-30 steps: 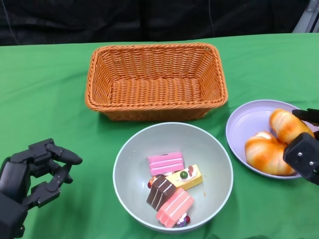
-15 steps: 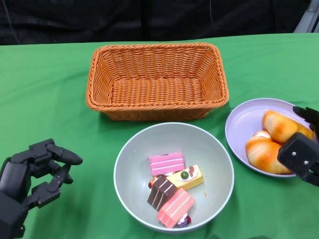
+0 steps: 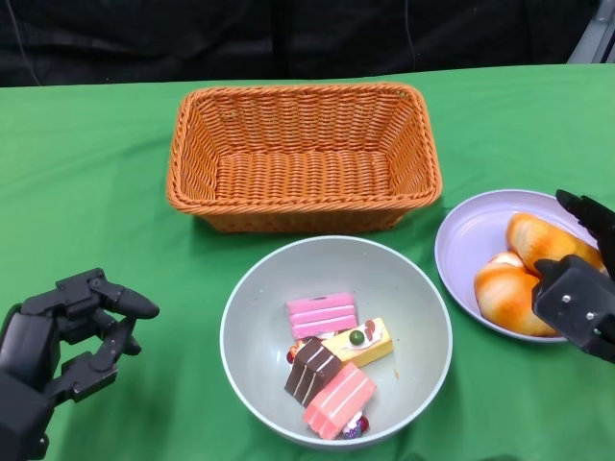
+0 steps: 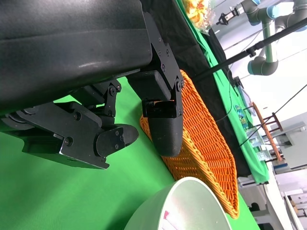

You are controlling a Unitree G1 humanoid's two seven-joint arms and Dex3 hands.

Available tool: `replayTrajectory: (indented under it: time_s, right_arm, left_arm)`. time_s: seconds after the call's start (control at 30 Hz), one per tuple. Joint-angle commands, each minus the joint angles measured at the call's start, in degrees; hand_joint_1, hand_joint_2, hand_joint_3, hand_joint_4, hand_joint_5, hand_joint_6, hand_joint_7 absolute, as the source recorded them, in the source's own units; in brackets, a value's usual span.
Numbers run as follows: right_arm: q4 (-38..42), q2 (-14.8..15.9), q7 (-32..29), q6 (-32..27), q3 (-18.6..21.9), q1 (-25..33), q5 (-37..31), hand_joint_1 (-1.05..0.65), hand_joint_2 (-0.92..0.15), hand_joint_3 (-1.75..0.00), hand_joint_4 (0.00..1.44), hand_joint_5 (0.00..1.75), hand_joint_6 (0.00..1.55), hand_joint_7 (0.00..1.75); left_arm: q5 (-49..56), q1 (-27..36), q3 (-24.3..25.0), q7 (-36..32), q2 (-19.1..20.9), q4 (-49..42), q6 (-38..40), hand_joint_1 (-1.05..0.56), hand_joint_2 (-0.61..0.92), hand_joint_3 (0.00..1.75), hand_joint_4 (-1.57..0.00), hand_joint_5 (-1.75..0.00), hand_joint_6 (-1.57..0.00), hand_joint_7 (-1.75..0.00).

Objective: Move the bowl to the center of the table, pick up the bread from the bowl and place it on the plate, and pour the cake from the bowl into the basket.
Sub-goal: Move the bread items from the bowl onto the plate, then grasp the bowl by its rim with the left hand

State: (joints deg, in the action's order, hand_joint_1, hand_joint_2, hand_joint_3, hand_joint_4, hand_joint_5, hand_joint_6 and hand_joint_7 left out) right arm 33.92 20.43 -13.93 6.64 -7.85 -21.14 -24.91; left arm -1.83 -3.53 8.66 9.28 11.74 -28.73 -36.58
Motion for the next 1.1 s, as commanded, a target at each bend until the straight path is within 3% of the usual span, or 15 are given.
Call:
replayTrajectory:
  time_s: [0.03, 0.23, 0.53, 0.7, 0.87, 0.9, 1.0, 1.1]
  right_arm:
    - [-4.5, 0.9, 2.5, -1.2, 1.8, 2.3, 2.0, -0.66, -0.92, -0.33, 0.44, 0.01, 0.36, 0.01]
    - [-13.8, 0.4, 4.8, -3.6, 3.2, 6.7, 3.0, -0.64, -0.92, -0.3, 0.48, 0.02, 0.38, 0.01]
    - [-32.3, -2.4, 2.9, -4.0, 4.5, 16.2, 1.3, -0.6, -0.92, -0.23, 0.57, 0.06, 0.46, 0.03]
    - [-38.9, -4.8, 2.3, 0.9, 5.0, 21.8, 3.3, -0.52, -0.92, -0.15, 0.66, 0.09, 0.55, 0.05]
    - [-41.5, -9.4, 3.4, 10.8, 5.2, 26.9, 11.1, -0.38, -0.88, -0.07, 0.77, 0.13, 0.72, 0.08]
    - [-41.5, -10.2, 3.8, 13.4, 5.0, 27.9, 12.5, -0.31, -0.89, -0.07, 0.88, 0.18, 0.81, 0.12]
    - [-41.5, -11.8, 5.1, 20.0, 4.4, 30.8, 15.6, -0.23, -0.91, -0.08, 0.98, 0.24, 0.91, 0.15]
    - [-41.8, -13.2, 6.5, 24.0, 4.0, 33.2, 17.7, -0.19, -0.82, -0.35, 0.87, 0.76, 1.0, 0.26]
  left_arm:
    - [-0.5, 0.1, 0.2, 0.1, 0.5, -0.3, -0.3, 0.08, 0.78, 0.67, -0.76, -1.44, -0.84, -1.05]
    - [-0.5, -0.1, 0.2, 0.1, 0.6, -0.5, -0.3, 0.08, 0.78, 0.67, -0.76, -1.45, -0.84, -1.06]
    - [-0.6, -0.8, 0.0, 0.1, 0.7, -1.2, 0.1, 0.08, 0.79, 0.64, -0.75, -1.45, -0.83, -1.05]
    - [-0.7, -1.1, -0.1, 0.2, 0.7, -1.7, -0.2, 0.08, 0.79, 0.63, -0.76, -1.44, -0.83, -1.05]
    - [-0.8, -1.4, 0.0, 0.5, 1.0, -2.5, -0.9, 0.07, 0.8, 0.62, -0.76, -1.43, -0.83, -1.04]
    - [-1.1, -1.5, 0.0, 0.9, 1.0, -2.7, -1.1, 0.08, 0.8, 0.62, -0.76, -1.41, -0.83, -1.03]
    - [-1.4, -1.7, -0.1, 1.9, 1.4, -3.3, -2.4, 0.08, 0.79, 0.6, -0.76, -1.38, -0.83, -1.01]
    - [-2.8, -2.1, -0.2, 4.8, 2.0, -4.4, -4.7, 0.02, 0.78, 0.52, -0.75, -1.26, -0.82, -0.88]
